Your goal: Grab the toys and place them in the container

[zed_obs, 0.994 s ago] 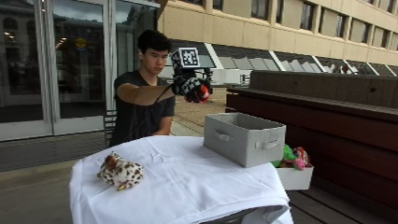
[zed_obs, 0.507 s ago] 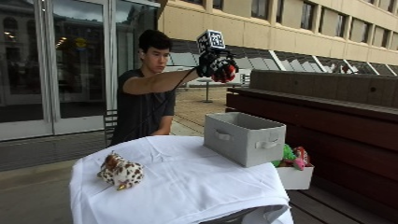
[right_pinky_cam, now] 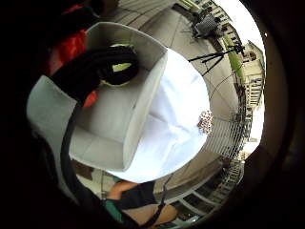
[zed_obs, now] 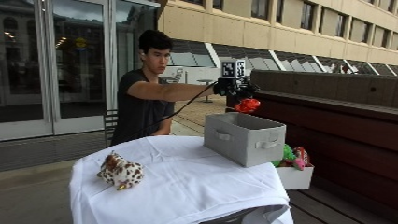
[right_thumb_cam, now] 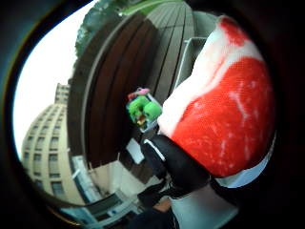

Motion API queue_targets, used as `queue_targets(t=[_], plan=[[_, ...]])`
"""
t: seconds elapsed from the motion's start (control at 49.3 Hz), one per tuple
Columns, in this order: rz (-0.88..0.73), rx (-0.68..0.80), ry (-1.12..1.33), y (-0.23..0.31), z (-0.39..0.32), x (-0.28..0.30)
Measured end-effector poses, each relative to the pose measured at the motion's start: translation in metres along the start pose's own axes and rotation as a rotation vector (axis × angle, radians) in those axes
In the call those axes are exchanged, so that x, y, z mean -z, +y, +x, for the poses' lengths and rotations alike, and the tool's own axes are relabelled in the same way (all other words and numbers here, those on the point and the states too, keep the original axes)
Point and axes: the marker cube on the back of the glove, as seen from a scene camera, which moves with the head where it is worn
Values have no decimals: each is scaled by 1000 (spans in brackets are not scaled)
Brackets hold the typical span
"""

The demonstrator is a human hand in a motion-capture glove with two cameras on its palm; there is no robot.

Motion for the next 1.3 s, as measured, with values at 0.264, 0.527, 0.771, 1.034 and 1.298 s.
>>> queue_targets(t=[0.264,0.527,0.771,1.034,1.298], plan=[[38,-7,62,3,42,12],[117,-121,115,40,135,53],[152,-273,146,71,266,73],[96,-398,167,104,388,59],[-12,-446,143,134,479,4]])
